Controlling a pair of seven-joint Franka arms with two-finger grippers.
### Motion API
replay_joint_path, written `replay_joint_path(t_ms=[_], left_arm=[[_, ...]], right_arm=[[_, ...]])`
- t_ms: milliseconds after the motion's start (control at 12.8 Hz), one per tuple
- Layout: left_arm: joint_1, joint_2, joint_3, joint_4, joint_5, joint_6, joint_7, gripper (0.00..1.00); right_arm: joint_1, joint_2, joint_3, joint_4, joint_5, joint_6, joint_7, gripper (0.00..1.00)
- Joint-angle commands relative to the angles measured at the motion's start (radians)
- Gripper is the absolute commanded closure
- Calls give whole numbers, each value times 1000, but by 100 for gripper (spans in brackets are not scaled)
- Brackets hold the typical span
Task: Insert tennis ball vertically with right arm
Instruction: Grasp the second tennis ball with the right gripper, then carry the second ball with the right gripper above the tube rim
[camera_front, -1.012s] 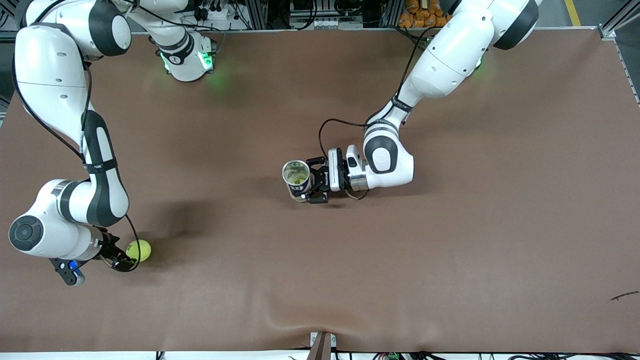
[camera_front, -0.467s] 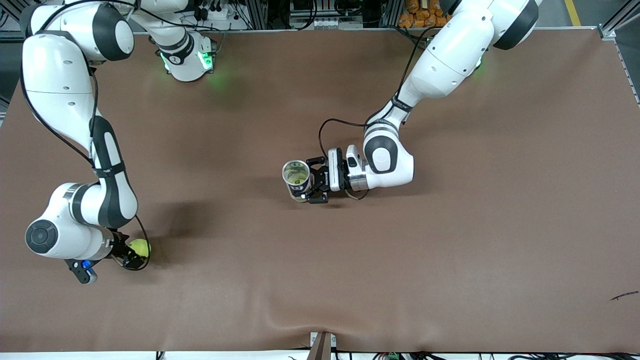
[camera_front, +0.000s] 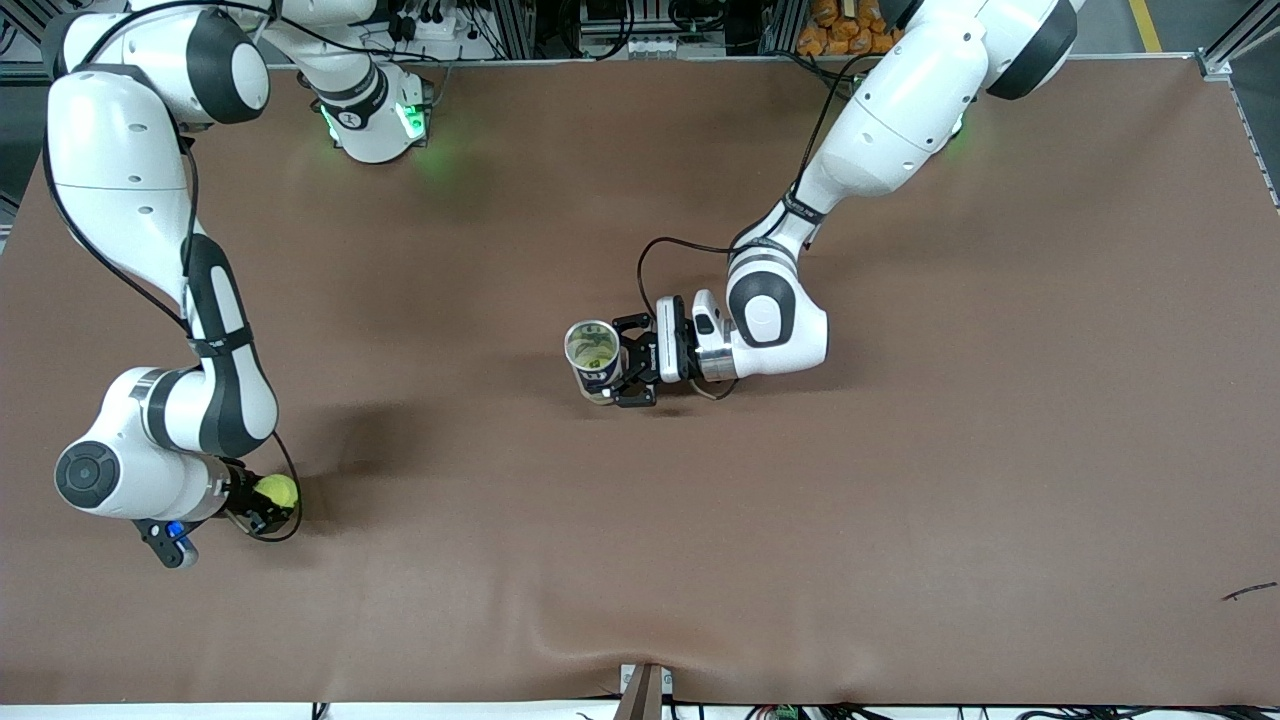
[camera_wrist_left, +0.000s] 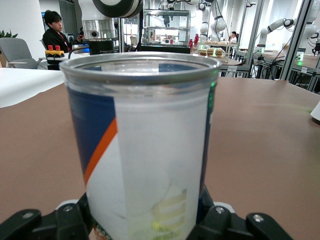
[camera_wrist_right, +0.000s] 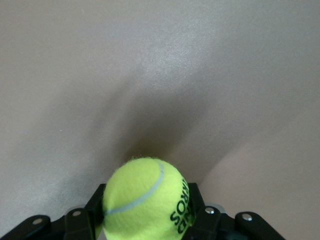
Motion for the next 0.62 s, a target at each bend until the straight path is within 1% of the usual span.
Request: replay_joint_path(t_ms=[0,78,312,467,545], left_arm=[[-11,-2,8,-17,-17,37,29,23],[-11,-2,8,-17,-17,37,29,23],[-11,-2,8,-17,-17,37,29,23],[-11,-2,8,-16,-17,37,29,23],[-11,0,8,-16,-17,37,29,23]], right_arm=[[8,-20,34,23,10,-28,12,38],[16,-31,54,30,15,-80,12,38],[60,-62,131,150,32,-297,131,39],[83,-109,192,174,35,-373,218,39],[88,-146,237,174,36,-390,272,39]])
